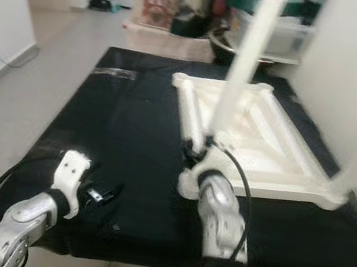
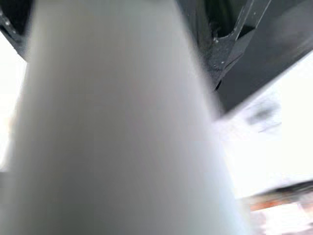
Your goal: Building children table
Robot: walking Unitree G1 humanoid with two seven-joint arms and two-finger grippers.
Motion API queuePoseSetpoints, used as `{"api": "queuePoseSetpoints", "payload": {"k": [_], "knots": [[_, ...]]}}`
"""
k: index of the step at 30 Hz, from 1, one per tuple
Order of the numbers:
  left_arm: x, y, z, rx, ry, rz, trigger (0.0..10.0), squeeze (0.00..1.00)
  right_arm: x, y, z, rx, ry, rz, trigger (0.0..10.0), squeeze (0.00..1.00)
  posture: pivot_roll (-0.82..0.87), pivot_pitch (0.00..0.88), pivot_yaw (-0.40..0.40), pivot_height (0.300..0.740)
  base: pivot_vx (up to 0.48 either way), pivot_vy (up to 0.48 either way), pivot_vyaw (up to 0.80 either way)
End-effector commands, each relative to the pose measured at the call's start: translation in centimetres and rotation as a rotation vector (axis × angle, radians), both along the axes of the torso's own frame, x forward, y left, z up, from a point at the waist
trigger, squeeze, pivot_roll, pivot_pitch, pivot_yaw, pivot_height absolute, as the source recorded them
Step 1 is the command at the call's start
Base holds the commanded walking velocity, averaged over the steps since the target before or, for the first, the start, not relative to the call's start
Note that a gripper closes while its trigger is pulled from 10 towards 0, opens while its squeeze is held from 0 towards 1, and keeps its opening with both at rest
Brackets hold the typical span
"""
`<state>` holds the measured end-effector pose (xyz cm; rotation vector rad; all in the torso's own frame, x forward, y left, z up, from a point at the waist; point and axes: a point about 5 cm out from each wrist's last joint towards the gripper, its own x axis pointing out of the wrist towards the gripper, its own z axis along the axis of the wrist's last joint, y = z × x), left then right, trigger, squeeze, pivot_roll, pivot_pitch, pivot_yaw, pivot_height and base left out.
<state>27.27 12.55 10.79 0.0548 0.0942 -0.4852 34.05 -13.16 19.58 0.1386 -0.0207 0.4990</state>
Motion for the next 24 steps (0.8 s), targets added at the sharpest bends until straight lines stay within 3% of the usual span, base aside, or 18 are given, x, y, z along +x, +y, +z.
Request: {"api": "queuePoseSetpoints", "payload": {"k": [1,3,9,10,11,12,13,15,16,17,18,19,20,22,23,24], "knots": [[0.0,0.2,0.0,-0.005,0.001,0.007,10.0,0.0,-0.4,1.4,0.6,-0.001,-0.042,0.247,10.0,0.0,0.05,0.0,-0.053,0.74,0.0,0.0,0.0],[0.0,0.0,0.0,-0.002,0.0,0.002,10.0,0.0,-0.6,1.8,0.8,-0.018,-0.05,0.412,10.0,0.0,0.06,0.0,-0.054,0.74,0.0,0.0,0.0],[0.1,-0.3,0.0,0.0,-0.004,-0.008,10.0,0.0,-0.8,2.3,0.5,-0.048,-0.058,0.545,10.0,0.0,0.06,0.0,-0.061,0.74,0.0,0.0,0.0],[0.3,-0.2,0.1,-0.001,-0.008,-0.002,10.0,0.0,-0.8,2.8,0.2,-0.039,-0.05,0.573,8.1,0.0,0.07,0.0,-0.068,0.74,0.0,0.0,0.0],[0.4,0.0,0.2,-0.003,-0.012,0.007,10.0,0.0,-0.3,3.3,-0.2,-0.026,-0.045,0.53,0.5,0.0,0.07,0.0,-0.073,0.74,0.0,0.0,0.0],[0.4,0.0,0.2,-0.003,-0.012,0.007,10.0,0.0,-0.3,3.3,-0.2,-0.026,-0.045,0.53,0.5,0.0,0.07,0.0,-0.073,0.74,0.0,0.0,0.0],[0.5,0.1,0.3,-0.003,-0.014,0.014,10.0,0.0,0.6,3.5,-0.5,-0.031,-0.044,0.409,0.0,0.0,0.07,0.0,-0.077,0.74,0.0,0.0,0.0],[0.5,0.1,0.3,-0.003,-0.014,0.014,10.0,0.0,0.6,3.5,-0.5,-0.031,-0.044,0.409,0.0,0.0,0.07,0.0,-0.077,0.74,0.0,0.0,0.0],[0.4,0.2,0.3,-0.005,-0.015,0.018,10.0,0.0,2.3,2.9,-1.0,-0.069,-0.013,0.174,0.0,0.0,0.07,0.0,-0.077,0.74,0.0,0.0,0.0],[0.1,0.2,0.1,-0.007,-0.007,0.02,10.0,0.0,3.4,-0.8,-3.4,-0.124,0.123,-0.26,0.0,0.0,0.07,0.0,-0.071,0.74,0.0,0.0,0.0],[-0.1,0.2,-0.1,-0.008,-0.002,0.021,10.0,0.0,3.4,-3.8,-5.0,-0.177,0.216,-0.541,0.0,0.0,0.07,0.0,-0.069,0.74,0.0,0.0,0.0],[-0.1,0.2,-0.1,-0.008,-0.002,0.021,10.0,0.0,3.4,-3.8,-5.0,-0.177,0.216,-0.541,0.0,0.0,0.07,0.0,-0.069,0.74,0.0,0.0,0.0],[-0.3,0.1,-0.2,-0.009,0.003,0.017,10.0,0.0,2.4,-6.9,-6.6,-0.208,0.285,-0.805,0.0,0.0,0.06,0.0,-0.066,0.74,0.0,0.0,0.0],[-0.3,0.1,-0.2,-0.009,0.003,0.017,10.0,0.0,2.4,-6.9,-6.6,-0.208,0.285,-0.805,0.0,0.0,0.06,0.0,-0.066,0.74,0.0,0.0,0.0],[-0.3,0.0,-0.4,-0.005,0.007,0.013,10.0,0.0,0.9,-9.3,-7.7,-0.245,0.321,-0.996,0.0,0.0,0.05,0.0,-0.065,0.74,0.0,0.0,0.0],[-0.2,0.0,-0.3,-0.004,0.004,0.01,10.0,0.0,-0.4,-9.8,-8.4,-0.251,0.338,-1.046,0.0,0.0,0.05,0.0,-0.064,0.74,0.0,0.0,0.0]]}}
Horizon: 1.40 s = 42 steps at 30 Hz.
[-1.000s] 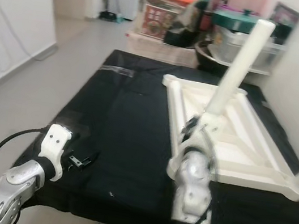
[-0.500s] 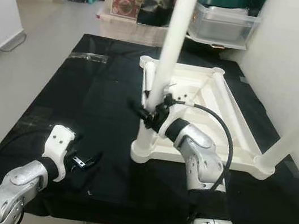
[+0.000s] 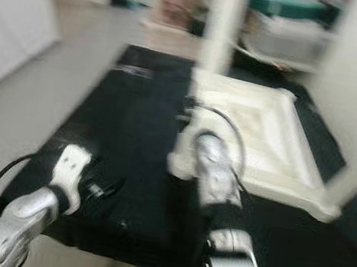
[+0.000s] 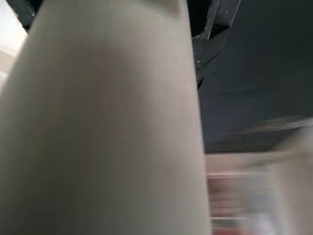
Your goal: Building children table
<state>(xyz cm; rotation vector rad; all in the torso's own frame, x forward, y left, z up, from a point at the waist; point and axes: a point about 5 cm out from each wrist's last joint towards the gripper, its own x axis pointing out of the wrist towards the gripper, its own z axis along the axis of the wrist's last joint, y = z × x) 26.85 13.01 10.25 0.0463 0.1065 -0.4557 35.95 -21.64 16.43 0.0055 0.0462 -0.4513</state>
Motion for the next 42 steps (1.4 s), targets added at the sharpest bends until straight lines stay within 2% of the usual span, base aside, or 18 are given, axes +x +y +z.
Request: {"api": "queuePoseSetpoints", "payload": {"k": [1,2,3,6,7,10,14,15,18,22,23,29,30,33,37,39,40,42], "knots": [[0.3,-0.4,0.3,0.0,-0.008,-0.02,10.0,0.0,-2.3,-1.4,-5.3,0.001,0.245,-0.121,0.0,0.0,0.05,0.0,-0.064,0.74,0.0,0.0,0.0],[0.4,-0.5,0.4,-0.002,-0.011,-0.021,10.0,0.0,-3.3,-1.2,-5.7,0.002,0.251,-0.141,0.0,0.0,0.04,0.0,-0.06,0.74,0.0,0.0,0.0],[0.6,-0.6,0.5,-0.005,-0.015,-0.022,10.0,0.0,-3.7,-0.3,-5.8,0.012,0.251,-0.09,10.0,0.0,0.03,0.0,-0.057,0.74,0.0,0.0,0.0],[0.6,-0.8,0.6,-0.01,-0.017,-0.026,10.0,0.0,-3.7,1.3,-5.3,0.041,0.207,-0.007,10.0,0.0,0.03,0.0,-0.053,0.74,0.0,0.0,0.0],[0.6,-1.0,0.4,-0.011,-0.013,-0.036,10.0,0.0,-2.6,5.6,-2.7,0.119,0.03,0.296,10.0,1.0,0.03,0.0,-0.051,0.74,0.0,0.0,0.0],[0.6,-0.9,0.4,-0.008,-0.011,-0.037,10.0,0.0,-2.0,7.4,0.0,0.164,-0.122,0.44,10.0,1.0,0.03,0.0,-0.054,0.74,0.0,0.0,0.0],[0.7,-0.7,0.4,-0.005,-0.013,-0.033,10.0,0.0,-1.1,7.7,2.4,0.14,-0.172,0.508,10.0,1.0,0.03,0.0,-0.063,0.74,0.0,0.0,0.0],[0.8,-0.6,0.4,-0.006,-0.017,-0.027,10.0,0.0,-0.7,8.0,4.0,0.156,-0.22,0.609,10.0,0.0,0.04,0.0,-0.067,0.74,0.0,0.0,0.0],[0.6,-0.7,0.5,-0.015,-0.023,-0.021,10.0,0.0,-0.8,8.6,7.2,0.128,-0.284,1.01,10.0,0.0,0.04,0.0,-0.072,0.74,0.0,0.0,0.0],[0.6,-0.7,0.5,-0.012,-0.023,-0.022,10.0,0.0,-0.9,8.7,7.6,0.092,-0.28,1.085,10.0,0.0,0.05,0.0,-0.074,0.74,0.0,0.0,0.0],[0.7,-0.7,0.4,-0.011,-0.023,-0.023,10.0,0.0,-1.1,9.0,7.9,0.09,-0.277,1.185,10.0,0.0,0.04,0.0,-0.071,0.74,0.0,0.0,0.0],[1.1,-1.0,0.6,-0.012,-0.034,-0.029,10.0,0.0,-1.4,11.5,5.3,0.097,-0.197,1.411,10.0,0.0,0.05,0.0,-0.076,0.74,0.0,0.0,0.0],[1.2,-1.1,0.8,-0.014,-0.038,-0.029,10.0,0.0,-1.7,12.7,4.3,0.105,-0.176,1.444,0.0,0.0,0.06,0.0,-0.079,0.74,0.0,0.0,0.0],[1.1,-0.9,0.9,-0.015,-0.041,-0.027,10.0,0.0,-2.2,14.4,2.9,0.112,-0.134,1.479,0.0,0.0,0.06,0.0,-0.076,0.74,0.0,0.0,0.0],[0.9,-0.5,0.8,-0.01,-0.036,-0.023,10.0,0.0,-2.6,14.5,1.0,0.094,-0.019,1.483,0.0,0.0,0.06,0.0,-0.07,0.74,0.0,0.0,0.0],[0.9,-0.3,0.6,-0.004,-0.03,-0.023,10.0,0.0,-2.3,14.0,-0.2,0.089,0.047,1.409,0.0,0.0,0.05,0.0,-0.067,0.74,0.0,0.0,0.0],[0.9,-0.3,0.5,-0.001,-0.029,-0.023,10.0,0.0,-0.4,11.5,-2.0,0.065,0.161,1.038,0.0,0.0,0.05,0.0,-0.07,0.74,0.0,0.0,0.0],[0.9,-0.3,0.5,-0.001,-0.029,-0.023,10.0,0.0,-0.4,11.5,-2.0,0.065,0.161,1.038,0.0,0.0,0.05,0.0,-0.07,0.74,0.0,0.0,0.0]]}}
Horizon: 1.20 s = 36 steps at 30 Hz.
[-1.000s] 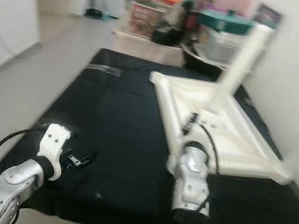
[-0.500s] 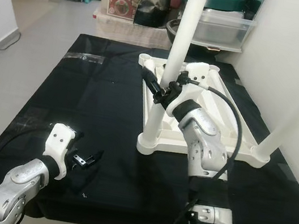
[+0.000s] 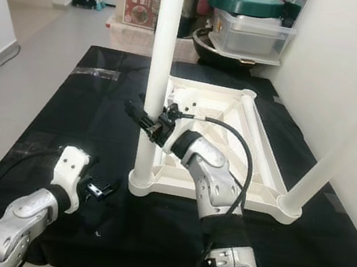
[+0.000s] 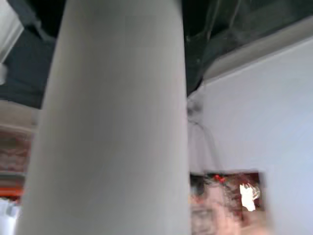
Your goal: Building children table
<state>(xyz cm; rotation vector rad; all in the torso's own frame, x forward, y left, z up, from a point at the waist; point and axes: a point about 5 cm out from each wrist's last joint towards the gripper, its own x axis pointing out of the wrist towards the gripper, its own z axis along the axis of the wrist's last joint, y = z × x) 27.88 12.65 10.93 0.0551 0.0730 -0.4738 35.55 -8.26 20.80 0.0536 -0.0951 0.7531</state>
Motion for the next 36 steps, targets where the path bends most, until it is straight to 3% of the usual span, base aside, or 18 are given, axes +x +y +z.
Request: {"api": "queuePoseSetpoints", "payload": {"k": [1,2,3,4,8,9,10,15,16,17,18,22,23,24,26,27,30,36], "knots": [[-0.1,0.1,-0.2,-0.001,0.005,-0.004,10.0,0.0,0.0,-1.9,-6.4,-0.145,0.269,-0.156,0.0,0.0,0.05,0.0,-0.07,0.74,0.0,0.0,0.0],[-0.1,-0.1,-0.1,-0.006,0.003,-0.002,10.0,0.0,0.8,-6.6,-8.3,-0.139,0.373,-0.611,0.0,0.0,0.04,0.0,-0.074,0.74,0.0,0.0,0.0],[-0.1,-0.3,-0.1,-0.012,0.002,-0.001,10.0,0.0,-0.1,-10.4,-9.9,-0.155,0.44,-0.958,0.0,0.0,0.04,0.0,-0.07,0.74,0.0,0.0,0.0],[-0.1,-0.5,-0.1,-0.016,0.002,-0.004,10.0,0.0,-1.4,-12.6,-10.8,-0.169,0.472,-1.16,0.0,0.0,0.04,0.0,-0.062,0.74,0.0,0.0,0.0],[-0.3,-0.7,-0.1,-0.019,0.006,-0.012,10.0,0.0,-2.9,-13.2,-10.7,-0.189,0.442,-1.212,0.0,0.0,0.03,0.0,-0.059,0.74,0.0,0.0,0.0],[-0.3,-0.7,-0.2,-0.015,0.009,-0.014,10.0,0.0,-3.1,-13.0,-10.3,-0.195,0.422,-1.207,4.4,0.0,0.03,0.0,-0.055,0.74,0.0,0.0,0.0],[-0.2,-0.5,-0.3,-0.01,0.009,-0.013,10.0,0.0,-2.7,-12.7,-9.4,-0.201,0.388,-1.185,10.0,0.0,0.02,0.0,-0.059,0.74,0.0,0.0,0.0],[0.0,-0.4,-0.2,-0.009,0.006,-0.006,10.0,0.0,-2.1,-11.7,-7.8,-0.194,0.337,-1.126,10.0,0.0,0.03,0.0,-0.066,0.74,0.0,0.0,0.0],[0.0,-0.4,-0.2,-0.012,0.005,-0.003,10.0,0.0,-1.7,-10.5,-6.7,-0.15,0.292,-1.041,10.0,0.32,0.03,0.0,-0.063,0.74,0.0,0.0,0.0],[-0.1,-0.5,-0.1,-0.014,0.005,-0.002,10.0,0.0,-1.5,-9.6,-6.0,-0.118,0.263,-0.983,10.0,0.32,0.03,0.0,-0.063,0.74,0.0,0.0,0.0],[-0.2,-0.6,-0.1,-0.016,0.005,-0.003,10.0,0.0,-1.1,-8.4,-5.1,-0.089,0.23,-0.897,10.0,1.0,0.03,0.0,-0.063,0.74,0.0,0.0,0.0],[-0.3,-0.6,-0.3,-0.015,0.01,-0.006,10.0,0.0,-0.2,-6.6,-3.6,-0.043,0.189,-0.723,10.0,1.0,0.03,0.0,-0.059,0.74,0.0,0.0,0.0],[-0.2,-0.4,-0.4,-0.012,0.013,-0.007,10.0,0.0,0.3,-5.3,-1.8,0.004,0.154,-0.551,10.0,0.0,0.03,0.0,-0.058,0.74,0.0,0.0,0.0],[-0.2,-0.4,-0.4,-0.012,0.013,-0.007,10.0,0.0,0.3,-5.3,-1.8,0.004,0.154,-0.551,10.0,0.0,0.03,0.0,-0.058,0.74,0.0,0.0,0.0],[-0.1,-0.4,-0.3,-0.011,0.012,-0.007,10.0,0.0,0.0,-4.3,-0.1,0.024,0.076,-0.324,10.0,0.0,0.02,0.0,-0.054,0.74,0.0,0.0,0.0],[-0.1,-0.4,-0.3,-0.011,0.012,-0.007,10.0,0.0,0.0,-4.3,-0.1,0.024,0.076,-0.324,10.0,0.0,0.02,0.0,-0.054,0.74,0.0,0.0,0.0],[0.1,-0.7,-0.3,-0.01,0.007,-0.021,10.0,0.0,-1.3,-4.3,-0.4,-0.037,-0.005,0.078,10.0,0.0,0.03,0.0,-0.055,0.74,0.0,0.0,0.0],[0.4,-0.8,0.0,-0.013,-0.002,-0.015,10.0,0.0,-1.0,-3.3,-1.4,0.01,0.063,0.262,10.0,0.0,0.05,0.0,-0.072,0.74,0.0,0.0,0.0]]}}
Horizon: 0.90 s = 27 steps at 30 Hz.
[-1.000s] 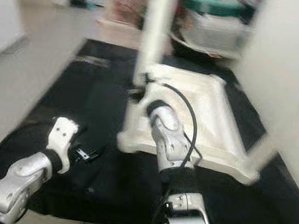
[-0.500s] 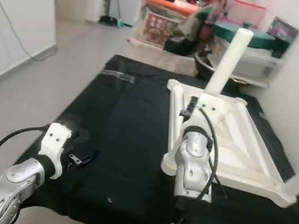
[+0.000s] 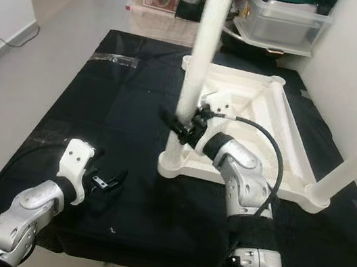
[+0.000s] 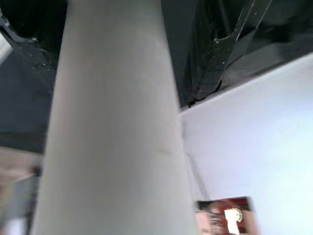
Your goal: Building children table
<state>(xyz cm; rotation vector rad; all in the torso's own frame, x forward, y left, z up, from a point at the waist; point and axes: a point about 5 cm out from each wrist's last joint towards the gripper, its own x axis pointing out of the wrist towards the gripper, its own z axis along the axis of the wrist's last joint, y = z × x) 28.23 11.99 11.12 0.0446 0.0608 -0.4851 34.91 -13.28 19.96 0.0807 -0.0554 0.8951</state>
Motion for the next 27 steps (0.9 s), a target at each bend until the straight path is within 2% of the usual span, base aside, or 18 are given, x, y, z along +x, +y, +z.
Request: {"api": "queuePoseSetpoints", "payload": {"k": [1,3,4,5,8,9,10,11,13,14,15,17,18,20,23,24,26,27], "knots": [[0.1,-0.1,-0.3,0.002,0.007,-0.001,10.0,0.0,-0.3,2.4,-0.7,0.035,0.041,0.17,10.0,0.0,0.05,0.0,-0.08,0.74,0.0,0.0,0.0],[0.1,0.0,-0.3,0.004,0.007,0.001,10.0,0.0,-0.3,2.9,-0.8,0.053,0.05,0.198,10.0,0.0,0.05,0.0,-0.08,0.74,0.0,0.0,0.0],[0.0,0.0,-0.3,0.0,0.008,0.007,10.0,0.0,-0.3,3.7,-1.0,0.077,0.057,0.212,0.9,0.0,0.06,0.0,-0.086,0.74,0.0,0.0,0.0],[-0.2,0.0,-0.3,-0.003,0.01,0.011,10.0,0.0,0.2,4.2,-1.2,0.103,0.064,0.148,0.0,0.0,0.06,0.0,-0.087,0.74,0.0,0.0,0.0],[-0.4,0.0,-0.4,-0.005,0.011,0.014,10.0,0.0,0.5,4.5,-1.3,0.119,0.068,0.105,0.0,0.0,0.06,0.0,-0.088,0.74,0.0,0.0,0.0],[-0.6,0.1,-0.5,-0.004,0.015,0.018,10.0,0.0,1.4,4.1,-1.7,0.133,0.096,-0.068,0.0,0.0,0.06,0.0,-0.087,0.74,0.0,0.0,0.0],[-0.7,0.2,-0.7,-0.002,0.019,0.019,10.0,0.0,2.5,2.4,-3.1,0.082,0.166,-0.378,0.0,0.0,0.05,0.0,-0.085,0.74,0.0,0.0,0.0],[-0.7,0.3,-0.7,0.0,0.022,0.02,10.0,0.0,2.8,-0.9,-5.7,-0.037,0.283,-0.765,0.0,0.0,0.04,0.0,-0.082,0.74,0.0,0.0,0.0],[-0.7,0.3,-0.7,0.0,0.022,0.02,10.0,0.0,2.8,-0.9,-5.7,-0.037,0.283,-0.765,0.0,0.0,0.04,0.0,-0.082,0.74,0.0,0.0,0.0],[-0.7,0.4,-0.8,0.002,0.023,0.021,10.0,0.0,2.3,-3.3,-7.3,-0.138,0.35,-1.024,0.0,0.0,0.04,0.0,-0.082,0.74,0.0,0.0,0.0],[-0.7,0.4,-0.8,0.002,0.023,0.021,10.0,0.0,2.3,-3.3,-7.3,-0.138,0.35,-1.024,0.0,0.0,0.04,0.0,-0.082,0.74,0.0,0.0,0.0],[-0.4,0.2,-0.7,-0.003,0.021,0.02,10.0,0.0,-0.7,-7.2,-10.3,-0.263,0.372,-1.295,0.0,0.0,0.02,0.0,-0.072,0.74,0.0,0.0,0.0],[-0.4,0.2,-0.7,-0.003,0.021,0.02,10.0,0.0,-0.7,-7.2,-10.3,-0.263,0.372,-1.295,0.0,0.0,0.02,0.0,-0.072,0.74,0.0,0.0,0.0],[-0.5,-0.4,-1.0,-0.003,0.03,-0.002,10.0,0.0,-3.2,-8.6,-12.2,-0.336,0.377,-1.362,0.0,0.0,0.02,0.0,-0.065,0.74,0.0,0.0,0.0],[-0.5,-0.5,-1.0,-0.003,0.032,-0.01,10.0,0.0,-3.3,-8.3,-12.1,-0.335,0.379,-1.333,0.3,0.0,0.01,0.0,-0.061,0.74,0.0,0.0,0.0],[-0.6,-0.5,-1.1,-0.004,0.033,-0.013,10.0,0.0,-3.3,-8.0,-11.8,-0.324,0.376,-1.31,7.3,0.0,0.01,0.0,-0.061,0.74,0.0,0.0,0.0],[-0.6,-0.5,-1.1,-0.004,0.033,-0.013,10.0,0.0,-3.3,-8.0,-11.8,-0.324,0.376,-1.31,7.3,0.0,0.01,0.0,-0.061,0.74,0.0,0.0,0.0],[-0.5,-0.4,-1.1,-0.003,0.033,-0.011,10.0,0.0,-2.7,-7.1,-11.0,-0.283,0.35,-1.247,10.0,0.0,0.01,0.0,-0.059,0.74,0.0,0.0,0.0]]}}
